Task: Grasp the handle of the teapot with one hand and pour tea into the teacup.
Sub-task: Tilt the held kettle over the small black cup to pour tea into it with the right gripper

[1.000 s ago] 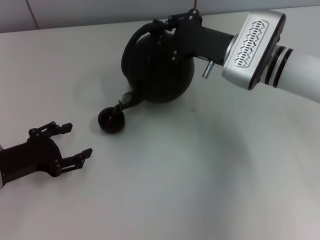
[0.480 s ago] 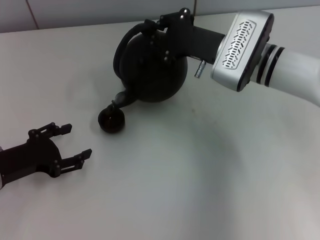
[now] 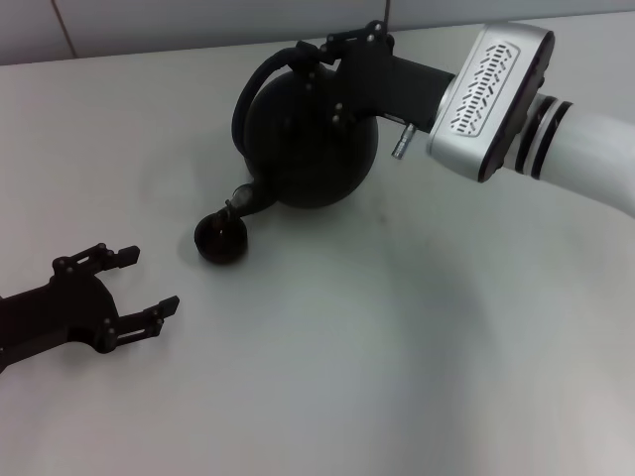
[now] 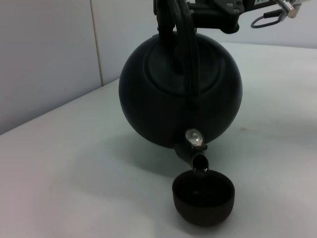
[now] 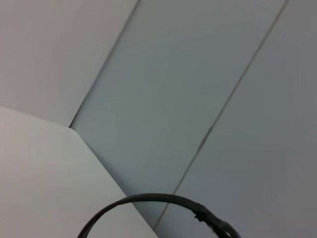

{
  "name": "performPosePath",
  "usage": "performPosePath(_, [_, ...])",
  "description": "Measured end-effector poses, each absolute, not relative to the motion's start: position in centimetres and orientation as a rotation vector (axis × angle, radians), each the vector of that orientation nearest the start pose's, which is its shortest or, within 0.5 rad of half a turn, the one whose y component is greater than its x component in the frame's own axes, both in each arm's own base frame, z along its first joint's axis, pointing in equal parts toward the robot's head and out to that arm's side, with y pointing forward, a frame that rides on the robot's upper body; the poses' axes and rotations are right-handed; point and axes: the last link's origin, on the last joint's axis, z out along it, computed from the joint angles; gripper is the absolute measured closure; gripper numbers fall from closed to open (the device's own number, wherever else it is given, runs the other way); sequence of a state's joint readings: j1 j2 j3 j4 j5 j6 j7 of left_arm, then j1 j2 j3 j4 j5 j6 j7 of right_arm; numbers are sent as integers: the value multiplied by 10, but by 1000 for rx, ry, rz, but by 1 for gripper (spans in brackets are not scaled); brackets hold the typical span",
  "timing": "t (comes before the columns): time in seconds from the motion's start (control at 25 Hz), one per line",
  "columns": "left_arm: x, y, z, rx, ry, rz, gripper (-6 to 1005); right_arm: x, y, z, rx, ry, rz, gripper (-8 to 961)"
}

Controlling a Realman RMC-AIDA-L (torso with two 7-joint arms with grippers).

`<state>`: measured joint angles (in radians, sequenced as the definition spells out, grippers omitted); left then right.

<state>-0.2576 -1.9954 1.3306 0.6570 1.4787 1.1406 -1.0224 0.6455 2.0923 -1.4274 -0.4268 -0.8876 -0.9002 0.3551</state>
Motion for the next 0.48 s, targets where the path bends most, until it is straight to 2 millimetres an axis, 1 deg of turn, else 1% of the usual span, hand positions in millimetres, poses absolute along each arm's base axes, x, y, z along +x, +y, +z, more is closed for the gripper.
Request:
performPosePath(0.16, [-322,292,-27,-2608,-373,-398,177,206,403,-58,-2270,-134,529,856])
performPosePath(0.2, [-322,292,-27,-2608,-371,-398,177,210,403,-55,-2262,-85,541,855])
performPosePath(0.24, [-322,292,-27,-2608,-371,-398,177,210,403,-55,-2262,-85,541,855])
performPosePath(0.28, [-322,292,-27,-2608,-368,-398,177,213,403,-53,-2259,-37,556,855])
performPosePath(0.32, [-322,292,-27,-2608,-368,-398,177,213,403,-53,-2259,-37,556,855])
performPosePath(0.4, [-322,292,-27,-2607,-364,-398,177,219,402,-50,-2249,34,587,855])
performPosePath(0.48, [-322,293,-27,-2607,-362,-397,177,220,401,-48,-2243,56,603,854])
